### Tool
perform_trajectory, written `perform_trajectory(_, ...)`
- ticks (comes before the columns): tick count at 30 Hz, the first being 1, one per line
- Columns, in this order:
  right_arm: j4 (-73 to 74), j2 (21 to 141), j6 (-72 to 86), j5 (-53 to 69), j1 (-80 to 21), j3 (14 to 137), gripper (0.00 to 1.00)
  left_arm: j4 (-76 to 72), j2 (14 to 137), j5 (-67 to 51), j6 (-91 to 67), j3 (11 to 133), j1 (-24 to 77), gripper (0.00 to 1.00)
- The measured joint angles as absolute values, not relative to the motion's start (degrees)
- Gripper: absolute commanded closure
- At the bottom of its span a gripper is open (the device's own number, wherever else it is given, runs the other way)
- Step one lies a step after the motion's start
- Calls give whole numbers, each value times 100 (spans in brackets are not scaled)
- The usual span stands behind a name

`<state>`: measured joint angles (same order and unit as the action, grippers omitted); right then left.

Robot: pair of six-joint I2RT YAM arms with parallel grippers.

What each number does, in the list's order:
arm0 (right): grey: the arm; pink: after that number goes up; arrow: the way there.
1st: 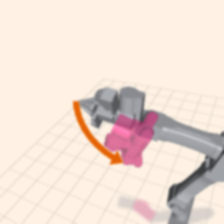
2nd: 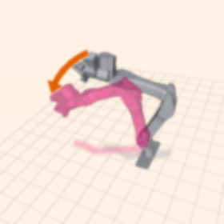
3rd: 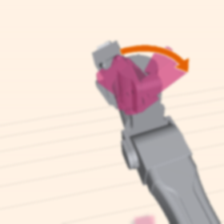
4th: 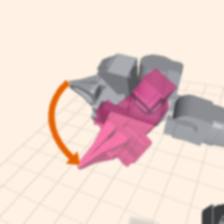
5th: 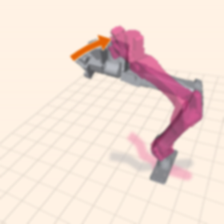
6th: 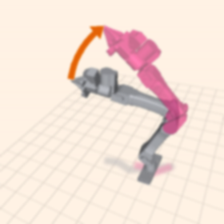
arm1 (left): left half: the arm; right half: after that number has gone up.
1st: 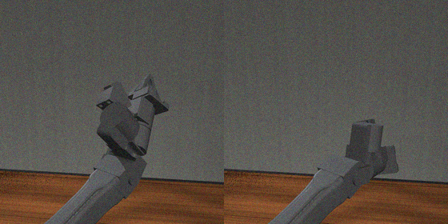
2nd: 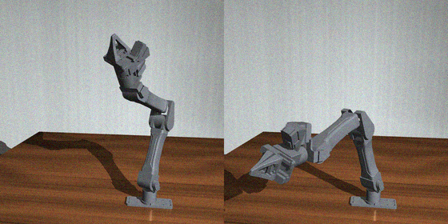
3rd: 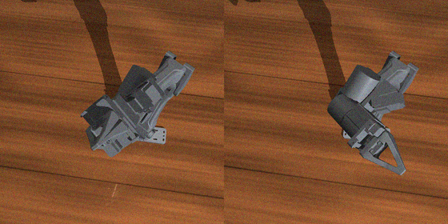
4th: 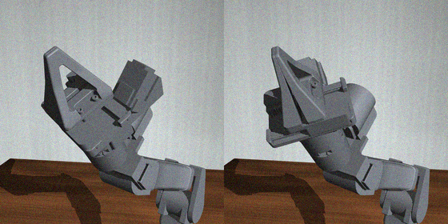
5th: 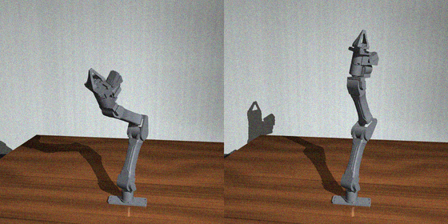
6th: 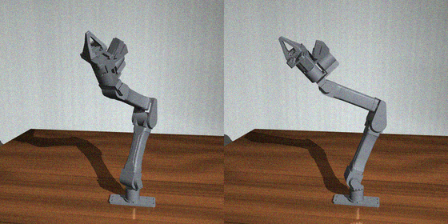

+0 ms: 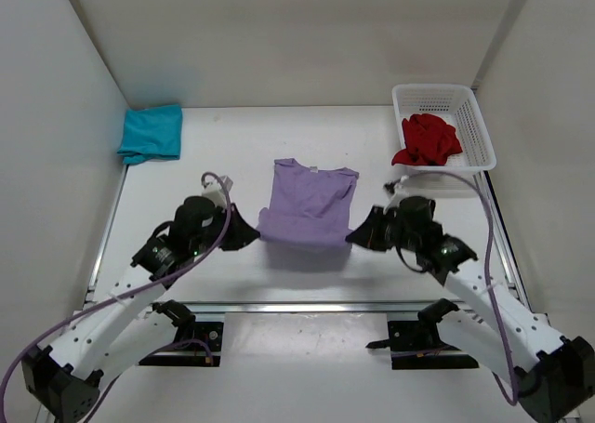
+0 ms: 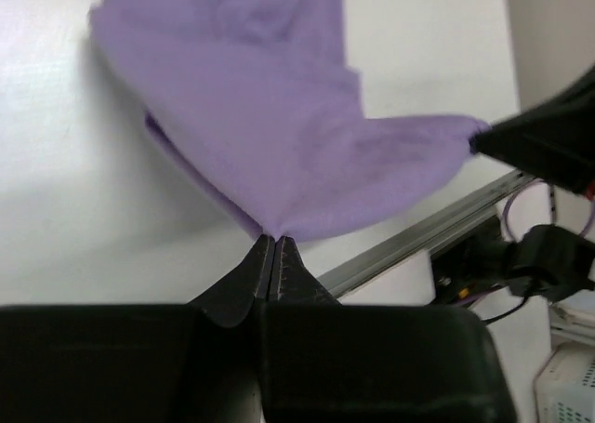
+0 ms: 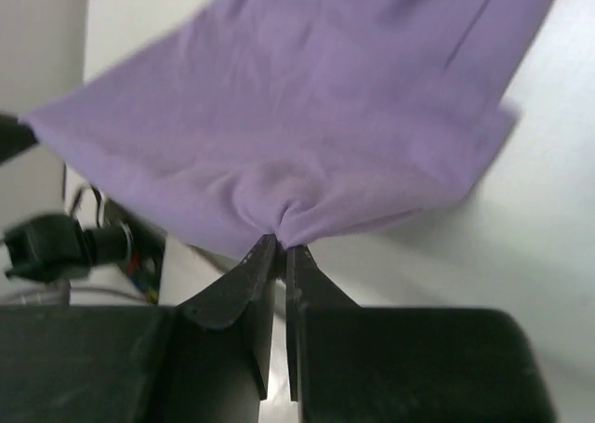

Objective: Fold and stack the t-shirts
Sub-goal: Fold the long partially folded tshirt into a neat square

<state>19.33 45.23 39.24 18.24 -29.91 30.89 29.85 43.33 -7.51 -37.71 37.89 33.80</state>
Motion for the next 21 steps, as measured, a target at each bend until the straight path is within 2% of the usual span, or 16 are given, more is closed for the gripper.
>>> perform_trajectory(4, 1811, 5647, 3385, 2434, -1723, 4228, 100, 2585, 5356, -851, -3592, 4877, 3079, 100)
perform_trajectory(7, 1662, 6720, 3098, 2762, -1138, 5039, 100, 2143, 6567, -963, -3485, 5684, 2624, 100)
perform_trajectory(16, 1363, 10265, 2825, 3186, -663, 7533, 100, 1667, 10326, -937, -3352, 7878, 1861, 99)
perform_trajectory(17, 1374, 10534, 2821, 3170, -657, 7758, 99, 1691, 10687, -919, -3350, 8154, 1822, 96)
perform_trajectory(18, 1389, 10836, 2816, 3138, -655, 8007, 97, 1721, 11002, -897, -3347, 8431, 1793, 89)
perform_trajectory(20, 1503, 11371, 2775, 3094, -655, 8549, 85, 1815, 11609, -880, -3345, 8978, 1730, 71)
perform_trajectory(21, 1590, 11631, 2749, 3037, -659, 8858, 81, 1848, 11856, -880, -3369, 9216, 1691, 59)
